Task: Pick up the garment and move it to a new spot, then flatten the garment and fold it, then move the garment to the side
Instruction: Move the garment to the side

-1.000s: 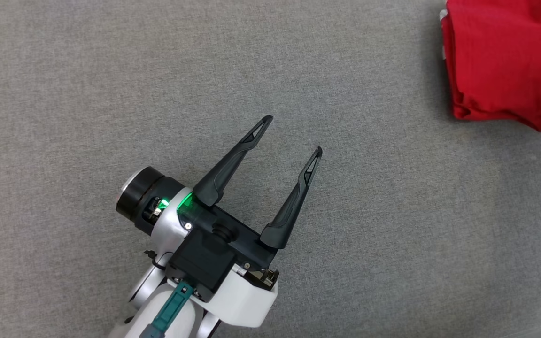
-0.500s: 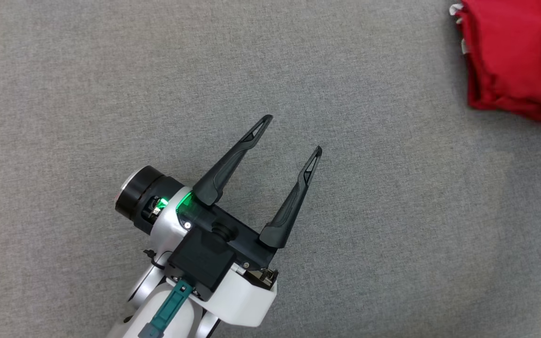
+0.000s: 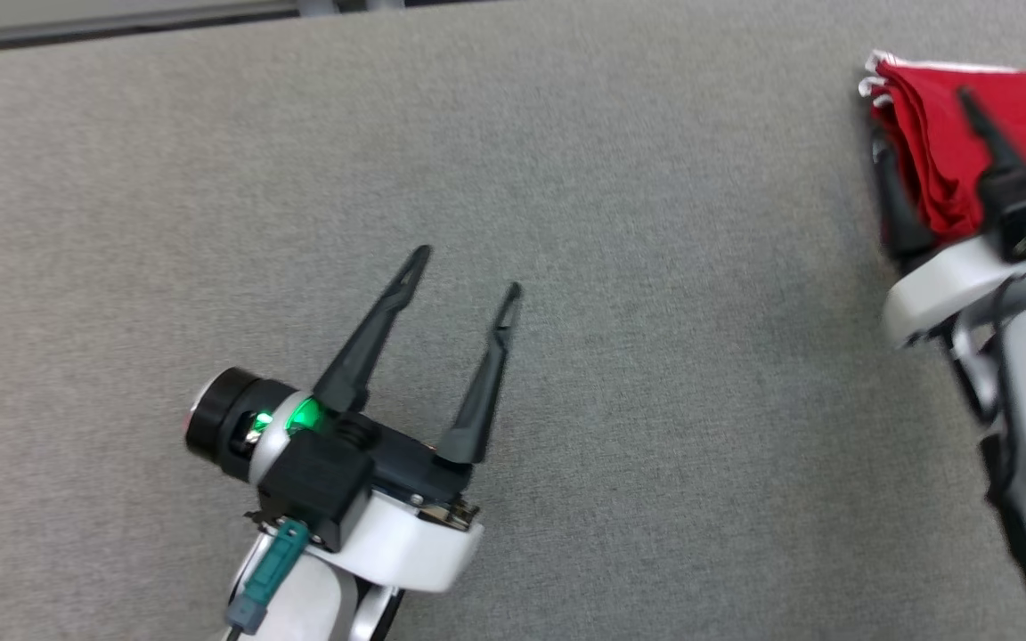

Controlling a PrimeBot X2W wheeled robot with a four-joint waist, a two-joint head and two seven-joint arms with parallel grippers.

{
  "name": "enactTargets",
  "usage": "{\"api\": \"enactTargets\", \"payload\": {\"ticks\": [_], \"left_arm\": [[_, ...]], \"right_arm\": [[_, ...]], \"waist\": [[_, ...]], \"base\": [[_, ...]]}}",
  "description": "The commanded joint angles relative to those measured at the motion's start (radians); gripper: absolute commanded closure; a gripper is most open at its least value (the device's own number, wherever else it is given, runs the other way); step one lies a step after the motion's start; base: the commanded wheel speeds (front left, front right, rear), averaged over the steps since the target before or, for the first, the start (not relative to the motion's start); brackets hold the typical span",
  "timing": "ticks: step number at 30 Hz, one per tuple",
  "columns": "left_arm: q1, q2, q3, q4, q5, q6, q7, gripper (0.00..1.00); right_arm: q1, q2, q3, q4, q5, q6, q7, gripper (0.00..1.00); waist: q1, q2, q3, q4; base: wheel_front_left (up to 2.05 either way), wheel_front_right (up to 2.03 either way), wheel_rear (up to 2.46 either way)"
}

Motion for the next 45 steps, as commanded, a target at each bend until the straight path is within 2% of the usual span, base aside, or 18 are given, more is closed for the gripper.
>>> {"api": "enactTargets", "payload": {"ticks": [1,6,11,19,31,38,45], "left_arm": [[0.017,0.002,0.024,0.033,-0.016,0.020,-0.020,0.00],[0.055,-0.008,0.083,0.126,-0.065,0.068,-0.063,0.00],[0.116,-0.011,0.136,0.212,-0.113,0.091,-0.086,0.00],[0.220,-0.015,0.193,0.262,-0.135,0.111,-0.094,0.00],[0.373,-0.027,0.243,0.228,-0.111,0.107,-0.094,0.00],[0.419,-0.028,0.264,0.226,-0.074,0.076,-0.094,0.00],[0.426,-0.029,0.281,0.217,-0.091,0.074,-0.094,0.00]], "right_arm": [[0.050,0.019,0.024,-0.026,0.066,-0.001,-0.001,0.00],[0.175,0.062,0.087,-0.126,0.197,-0.001,-0.001,0.00],[0.329,0.101,0.107,-0.242,0.285,-0.001,-0.001,0.00],[0.544,0.139,0.072,-0.360,0.305,-0.001,-0.001,0.00],[0.770,0.181,-0.031,-0.453,0.346,-0.001,-0.001,0.00],[0.814,0.188,-0.060,-0.466,0.331,-0.001,-0.001,0.00],[0.820,0.189,-0.050,-0.460,0.341,-0.001,-0.001,0.00]], "waist": [[0.0000,0.0000,-0.067,0.041],[0.0000,0.0000,-0.159,0.072],[0.0000,0.0000,-0.259,0.098],[0.0000,0.0000,-0.378,0.124],[0.0000,0.0000,-0.460,0.154],[0.0000,0.0000,-0.484,0.155],[0.0000,0.0000,-0.487,0.149]], "base": [[0.00,0.00,0.00],[0.00,0.00,0.00],[0.00,0.00,0.00],[0.00,0.00,0.00],[0.00,0.00,0.00],[0.00,0.00,0.00],[0.00,0.00,0.00]]}}
